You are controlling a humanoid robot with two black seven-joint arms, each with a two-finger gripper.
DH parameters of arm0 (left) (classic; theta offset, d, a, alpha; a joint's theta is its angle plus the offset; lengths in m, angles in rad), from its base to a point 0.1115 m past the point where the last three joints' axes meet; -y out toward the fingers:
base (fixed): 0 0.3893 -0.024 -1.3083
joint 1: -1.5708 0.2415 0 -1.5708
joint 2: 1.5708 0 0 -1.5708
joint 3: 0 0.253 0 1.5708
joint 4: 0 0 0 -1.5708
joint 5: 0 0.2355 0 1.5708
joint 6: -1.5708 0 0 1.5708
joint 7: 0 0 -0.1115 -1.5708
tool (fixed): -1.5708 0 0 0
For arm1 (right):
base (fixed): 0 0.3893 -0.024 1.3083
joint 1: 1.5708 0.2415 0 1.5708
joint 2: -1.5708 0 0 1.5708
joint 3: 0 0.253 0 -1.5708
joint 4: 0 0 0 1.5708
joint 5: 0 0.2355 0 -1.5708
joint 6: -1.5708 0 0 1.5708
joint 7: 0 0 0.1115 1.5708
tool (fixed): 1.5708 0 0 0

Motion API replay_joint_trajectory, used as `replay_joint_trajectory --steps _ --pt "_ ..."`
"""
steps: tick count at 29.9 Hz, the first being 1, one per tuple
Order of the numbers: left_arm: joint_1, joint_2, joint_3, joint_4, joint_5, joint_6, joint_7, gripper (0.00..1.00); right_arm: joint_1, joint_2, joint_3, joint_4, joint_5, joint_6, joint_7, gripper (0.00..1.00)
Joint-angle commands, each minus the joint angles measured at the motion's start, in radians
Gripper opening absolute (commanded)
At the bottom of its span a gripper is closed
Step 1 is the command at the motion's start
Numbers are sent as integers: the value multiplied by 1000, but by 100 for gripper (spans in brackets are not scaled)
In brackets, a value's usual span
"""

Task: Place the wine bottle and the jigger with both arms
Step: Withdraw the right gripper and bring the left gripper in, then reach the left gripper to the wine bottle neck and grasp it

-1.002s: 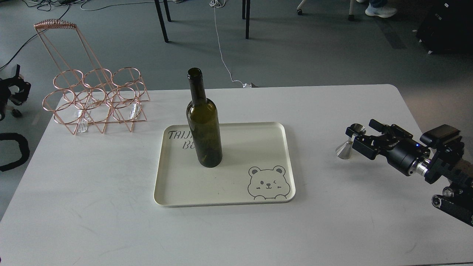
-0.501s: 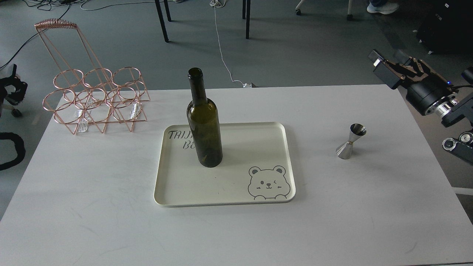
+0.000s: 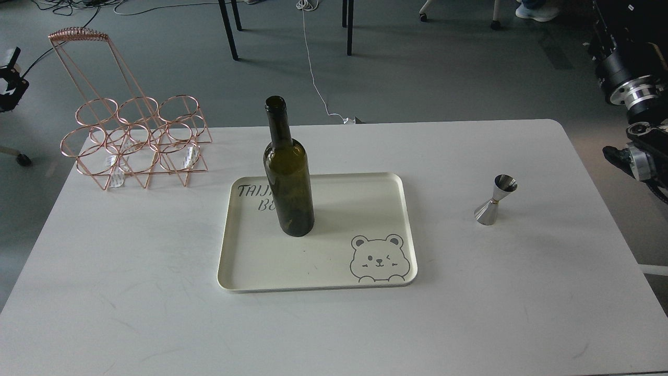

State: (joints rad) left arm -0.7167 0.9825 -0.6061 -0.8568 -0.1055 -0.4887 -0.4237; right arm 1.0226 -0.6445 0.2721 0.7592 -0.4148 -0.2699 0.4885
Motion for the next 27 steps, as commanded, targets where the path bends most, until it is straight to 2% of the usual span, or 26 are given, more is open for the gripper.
replay_joint_trajectory --steps 1,6,10,14,18,23,27 --pt "-3 105 -1 -161 113 19 -3 99 -2 13 12 -72 161 107 0 96" --pt "-7 206 -18 -387 338 77 -4 98 -18 13 13 -115 336 211 0 96" --pt "-9 243 -38 -571 576 117 -6 98 -18 11 25 -117 384 248 0 96" --pt "-9 243 -69 -705 860 121 -6 98 -18 3 44 -117 404 258 0 96" --pt "-9 185 -66 -743 1157 143 -6 98 -18 -3 47 -115 407 258 0 95" --pt "-9 79 -63 -746 1605 237 -6 98 -19 -15 76 -116 412 265 0 96" --pt "-9 -34 -58 -746 1806 282 -6 98 -21 -12 96 -135 412 278 0 96"
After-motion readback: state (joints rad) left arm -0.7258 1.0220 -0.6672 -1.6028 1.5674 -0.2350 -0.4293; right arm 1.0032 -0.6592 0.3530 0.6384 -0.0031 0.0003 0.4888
